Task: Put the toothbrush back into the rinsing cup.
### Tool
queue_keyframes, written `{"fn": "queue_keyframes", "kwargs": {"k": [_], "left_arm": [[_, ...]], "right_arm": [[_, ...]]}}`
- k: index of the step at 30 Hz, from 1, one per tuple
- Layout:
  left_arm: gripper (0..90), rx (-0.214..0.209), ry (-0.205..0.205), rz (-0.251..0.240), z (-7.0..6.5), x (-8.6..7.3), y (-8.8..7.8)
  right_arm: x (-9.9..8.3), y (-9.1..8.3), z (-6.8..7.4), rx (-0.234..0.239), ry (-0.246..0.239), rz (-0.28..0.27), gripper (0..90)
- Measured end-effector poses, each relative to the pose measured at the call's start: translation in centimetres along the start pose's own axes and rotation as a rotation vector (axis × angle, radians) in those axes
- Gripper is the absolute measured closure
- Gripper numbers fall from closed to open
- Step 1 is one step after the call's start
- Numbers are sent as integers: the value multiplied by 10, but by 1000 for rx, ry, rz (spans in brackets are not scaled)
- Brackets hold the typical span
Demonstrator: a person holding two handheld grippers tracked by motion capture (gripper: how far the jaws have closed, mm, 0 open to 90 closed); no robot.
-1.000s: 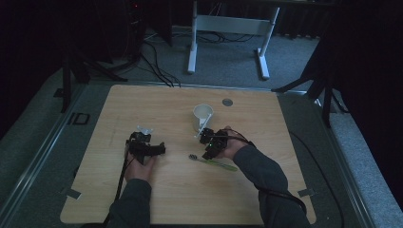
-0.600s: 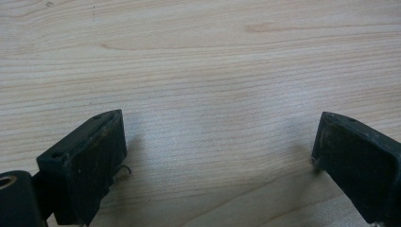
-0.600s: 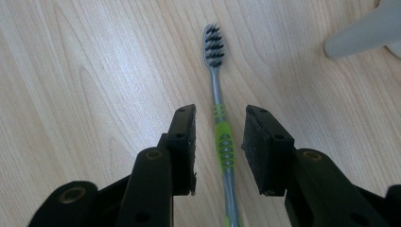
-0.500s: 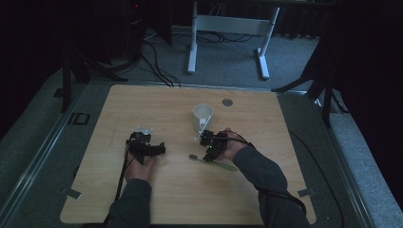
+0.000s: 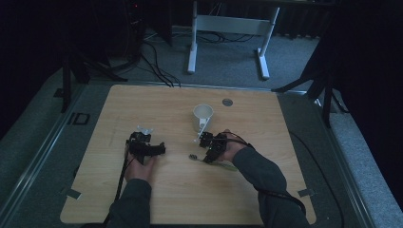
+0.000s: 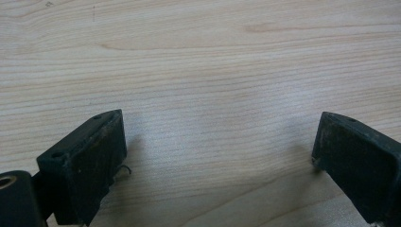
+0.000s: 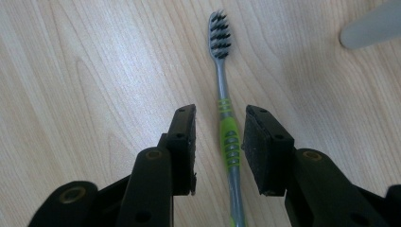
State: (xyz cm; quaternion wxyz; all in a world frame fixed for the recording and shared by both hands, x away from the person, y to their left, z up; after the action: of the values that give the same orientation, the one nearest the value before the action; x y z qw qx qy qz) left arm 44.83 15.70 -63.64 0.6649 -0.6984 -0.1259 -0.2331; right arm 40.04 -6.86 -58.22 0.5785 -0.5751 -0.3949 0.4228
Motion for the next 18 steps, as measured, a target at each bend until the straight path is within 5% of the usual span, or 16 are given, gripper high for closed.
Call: {"fn": "queue_keyframes", "kwargs": {"k": [18], "left_arm": [[40,-1,1,0,0,0,0]], "right_arm": [[-3,9,-1,0,-7,47,642]]}}
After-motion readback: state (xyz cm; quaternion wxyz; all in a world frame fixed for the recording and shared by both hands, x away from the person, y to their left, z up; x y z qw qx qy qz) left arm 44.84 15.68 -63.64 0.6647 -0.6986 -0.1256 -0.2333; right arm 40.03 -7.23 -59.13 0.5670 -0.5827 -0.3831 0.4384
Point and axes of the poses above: each handheld gripper's, and its own axes: y roughly forward along the jaws, x roughly out of its top, z roughly to its left, the point moved 10 cm from there along y, roughly forward along the jaws, and after that the axes turned 14 degrees about z, right-handed, at the moved point
